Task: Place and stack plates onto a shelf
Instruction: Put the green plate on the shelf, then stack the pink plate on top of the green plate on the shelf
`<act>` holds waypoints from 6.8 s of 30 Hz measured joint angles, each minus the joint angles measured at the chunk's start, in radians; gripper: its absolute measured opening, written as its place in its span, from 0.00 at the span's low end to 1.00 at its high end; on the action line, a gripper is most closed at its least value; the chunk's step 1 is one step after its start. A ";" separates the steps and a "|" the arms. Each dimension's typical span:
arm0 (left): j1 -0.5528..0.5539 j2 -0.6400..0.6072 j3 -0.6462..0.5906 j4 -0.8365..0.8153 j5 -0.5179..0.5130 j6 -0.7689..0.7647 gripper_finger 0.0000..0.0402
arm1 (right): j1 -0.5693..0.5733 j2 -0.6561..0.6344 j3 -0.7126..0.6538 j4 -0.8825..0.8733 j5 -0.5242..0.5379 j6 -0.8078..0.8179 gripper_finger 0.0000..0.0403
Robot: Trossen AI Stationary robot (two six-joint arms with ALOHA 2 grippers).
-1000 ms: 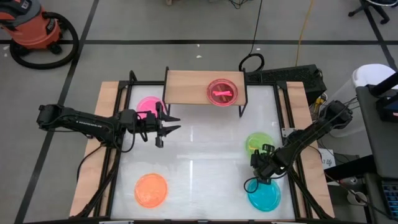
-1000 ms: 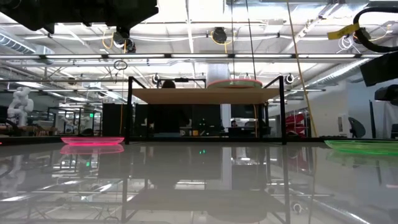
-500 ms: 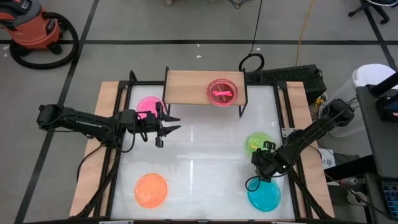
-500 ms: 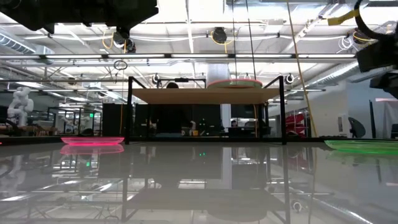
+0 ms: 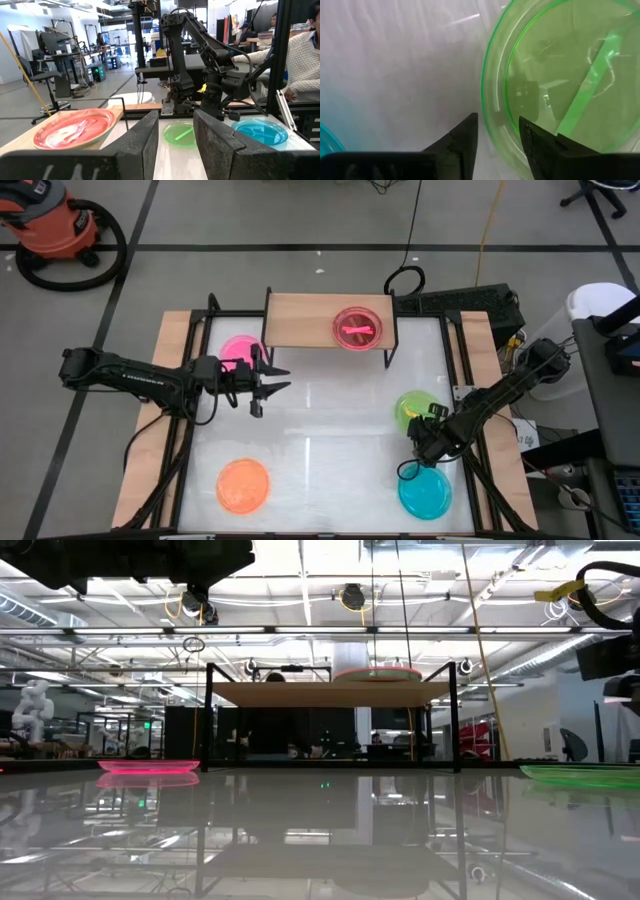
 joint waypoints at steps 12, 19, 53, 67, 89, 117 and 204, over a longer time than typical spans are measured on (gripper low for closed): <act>0.000 0.000 0.000 0.000 0.000 0.000 0.32 | -0.002 0.002 0.001 -0.025 0.034 -0.029 0.02; 0.000 0.000 0.000 0.000 0.000 0.000 0.32 | -0.002 0.003 0.086 -0.057 0.024 -0.066 0.00; -0.035 -0.343 -0.006 -0.320 0.001 -0.003 0.32 | -0.302 0.002 0.401 0.594 0.209 -1.120 0.00; -0.039 -0.356 -0.030 -0.260 0.000 0.028 0.32 | -0.807 0.027 0.403 1.131 -0.186 -1.404 0.00; -0.040 -0.353 -0.030 -0.233 0.000 0.006 0.32 | -1.002 0.513 0.669 1.238 -0.417 -1.382 0.00; -0.040 -0.313 -0.030 -0.232 0.000 -0.002 0.32 | -1.020 0.517 0.668 1.171 -0.413 -1.297 0.26; 0.100 0.136 0.644 -1.311 -0.634 0.079 0.00 | -0.279 -0.312 -0.034 1.353 0.010 -1.383 0.26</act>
